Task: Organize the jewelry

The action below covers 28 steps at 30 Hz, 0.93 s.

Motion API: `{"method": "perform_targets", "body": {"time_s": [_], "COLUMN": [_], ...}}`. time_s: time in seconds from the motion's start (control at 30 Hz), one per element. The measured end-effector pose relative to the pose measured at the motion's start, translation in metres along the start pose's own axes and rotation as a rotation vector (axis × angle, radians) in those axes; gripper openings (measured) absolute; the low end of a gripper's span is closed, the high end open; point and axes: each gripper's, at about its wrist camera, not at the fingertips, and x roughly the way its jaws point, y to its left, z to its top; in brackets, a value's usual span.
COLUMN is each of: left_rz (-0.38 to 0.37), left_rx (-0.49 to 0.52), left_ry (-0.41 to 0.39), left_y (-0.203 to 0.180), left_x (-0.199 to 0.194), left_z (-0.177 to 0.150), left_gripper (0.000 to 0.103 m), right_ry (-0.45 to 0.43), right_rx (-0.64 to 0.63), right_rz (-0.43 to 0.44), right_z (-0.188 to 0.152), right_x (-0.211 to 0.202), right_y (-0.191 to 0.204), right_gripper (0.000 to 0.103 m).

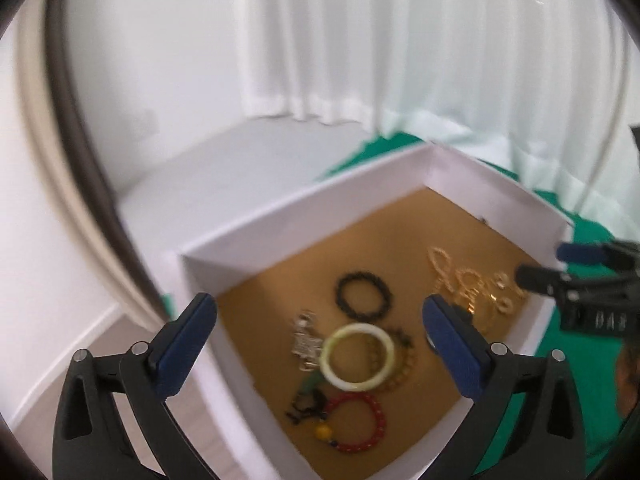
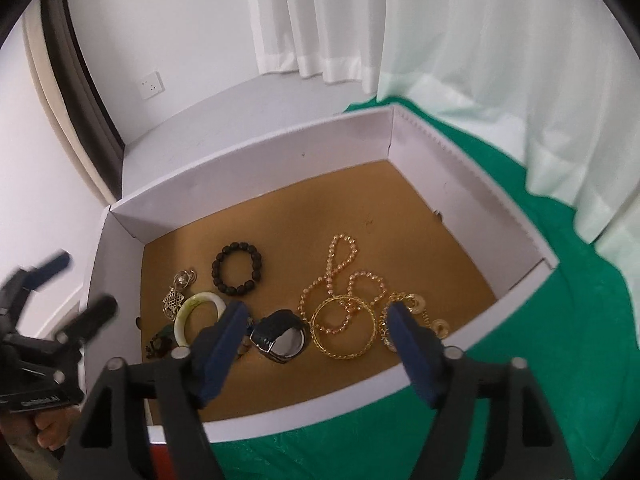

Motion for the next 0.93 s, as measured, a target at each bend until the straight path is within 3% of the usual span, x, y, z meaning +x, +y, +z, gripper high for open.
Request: {"method": "perform_targets", "body": {"time_s": [0.1, 0.27, 0.8, 0.93], "left_rz": [0.036, -0.024, -0.041, -0.053], "left_rx": [-0.021, -0.002, -0.046, -0.060], "left_ry": [0.035, 0.187, 0.203, 0.173], "left_y": [0.003, 0.008, 0.013, 0.012], "left_x": [-0.004, 0.007, 0.005, 0.000], "left_z": [0.001, 0.000, -0.001, -0.003], "left_gripper": [0.102, 0.102, 0.102, 0.102], "right_ry": [-0.037, -0.023, 0.026, 0.020], "right_rx": [-0.004, -0.022, -0.061, -0.059], "right_rz": [-0.056, -0.106, -0.140, -0.132], "right_z": [-0.006, -0.016, -0.022, -0.021], "right_x": [-0.012, -0.017, -0.010, -0.011], "right_y": [0.006, 0.014, 0.030, 0.030], "right_gripper": [0.083, 0.084, 0.084, 0.084]}}
